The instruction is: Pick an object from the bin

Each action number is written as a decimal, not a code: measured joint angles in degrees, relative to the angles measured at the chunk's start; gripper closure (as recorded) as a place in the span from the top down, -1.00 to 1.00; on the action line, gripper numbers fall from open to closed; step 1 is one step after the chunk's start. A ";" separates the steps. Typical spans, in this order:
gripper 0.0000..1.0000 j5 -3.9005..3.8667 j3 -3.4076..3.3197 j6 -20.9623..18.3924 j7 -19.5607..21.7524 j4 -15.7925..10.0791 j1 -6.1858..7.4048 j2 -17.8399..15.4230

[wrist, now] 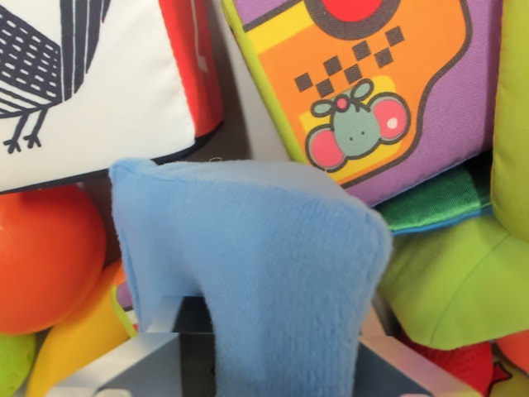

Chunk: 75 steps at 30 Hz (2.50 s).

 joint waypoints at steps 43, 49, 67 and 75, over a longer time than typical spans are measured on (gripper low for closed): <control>-1.00 0.00 0.00 -10.08 0.00 1.23 0.00 -9.09; -1.00 0.00 0.00 -13.06 0.00 2.11 0.00 -11.25; -1.00 0.00 0.00 -23.37 0.00 6.88 0.00 -16.87; -1.00 0.00 0.00 -28.06 -0.02 9.83 0.00 -18.57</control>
